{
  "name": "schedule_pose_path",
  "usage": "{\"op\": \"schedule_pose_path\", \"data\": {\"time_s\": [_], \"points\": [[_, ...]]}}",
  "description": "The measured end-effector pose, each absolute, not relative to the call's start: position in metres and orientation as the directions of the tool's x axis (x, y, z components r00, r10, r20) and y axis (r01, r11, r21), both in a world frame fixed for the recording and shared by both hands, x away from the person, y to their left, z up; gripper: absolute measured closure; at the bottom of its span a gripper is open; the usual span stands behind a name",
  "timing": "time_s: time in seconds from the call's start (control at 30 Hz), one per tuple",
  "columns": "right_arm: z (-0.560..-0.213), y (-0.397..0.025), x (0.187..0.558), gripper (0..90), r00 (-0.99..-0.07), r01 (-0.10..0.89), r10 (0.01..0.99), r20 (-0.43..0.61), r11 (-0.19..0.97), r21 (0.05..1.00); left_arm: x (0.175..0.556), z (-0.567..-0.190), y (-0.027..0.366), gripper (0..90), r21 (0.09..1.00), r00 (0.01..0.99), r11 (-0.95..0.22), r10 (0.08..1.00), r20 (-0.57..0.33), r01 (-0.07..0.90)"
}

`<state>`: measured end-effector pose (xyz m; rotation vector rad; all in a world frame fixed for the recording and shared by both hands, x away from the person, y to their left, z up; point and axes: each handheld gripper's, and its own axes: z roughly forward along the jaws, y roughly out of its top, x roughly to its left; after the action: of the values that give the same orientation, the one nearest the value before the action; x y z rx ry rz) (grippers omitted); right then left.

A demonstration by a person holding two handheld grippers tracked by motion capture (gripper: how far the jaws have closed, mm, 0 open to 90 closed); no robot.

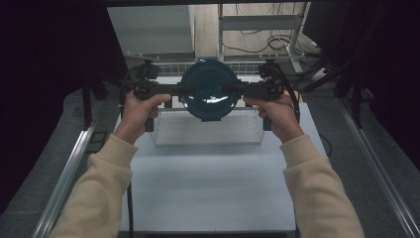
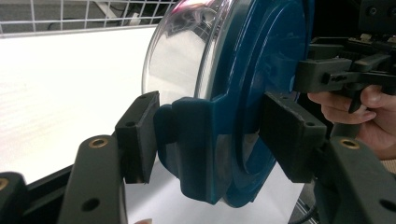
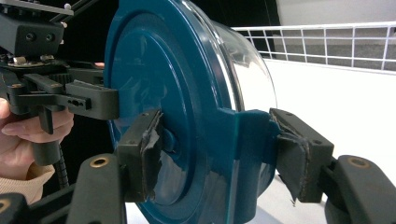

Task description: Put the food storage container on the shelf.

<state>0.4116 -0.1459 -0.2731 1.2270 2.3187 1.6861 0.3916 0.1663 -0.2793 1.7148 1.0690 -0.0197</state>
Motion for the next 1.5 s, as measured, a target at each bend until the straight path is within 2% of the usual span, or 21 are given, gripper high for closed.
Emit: {"op": "schedule_pose_path", "data": {"time_s": [0.43, 0.77, 1.0, 1.2, 1.5], "points": [[-0.276, -0.143, 0.451, 37.0, -0.672, 0.600, 0.604, 0.428, 0.106, 0.793, 0.432, -0.285, 0.170, 39.5, 0.730, 0.586, -0.042, 0.629, -0.512, 0.682], [-0.289, -0.142, 0.478, 36.9, -0.630, 0.663, 0.611, 0.480, 0.100, 0.742, 0.459, -0.299, 0.170, 39.2, 0.689, 0.557, -0.048, 0.630, -0.540, 0.723], [-0.294, -0.145, 0.487, 36.8, -0.600, 0.693, 0.617, 0.510, 0.081, 0.717, 0.470, -0.304, 0.170, 39.7, 0.665, 0.531, -0.013, 0.613, -0.585, 0.747], [-0.298, -0.146, 0.500, 36.1, -0.513, 0.755, 0.623, 0.591, 0.000, 0.655, 0.485, -0.310, 0.169, 36.6, 0.607, 0.482, 0.008, 0.598, -0.640, 0.795], [-0.309, -0.147, 0.514, 35.2, -0.368, 0.818, 0.634, 0.680, -0.126, 0.561, 0.504, -0.326, 0.170, 35.2, 0.526, 0.397, 0.100, 0.541, -0.741, 0.845]]}}
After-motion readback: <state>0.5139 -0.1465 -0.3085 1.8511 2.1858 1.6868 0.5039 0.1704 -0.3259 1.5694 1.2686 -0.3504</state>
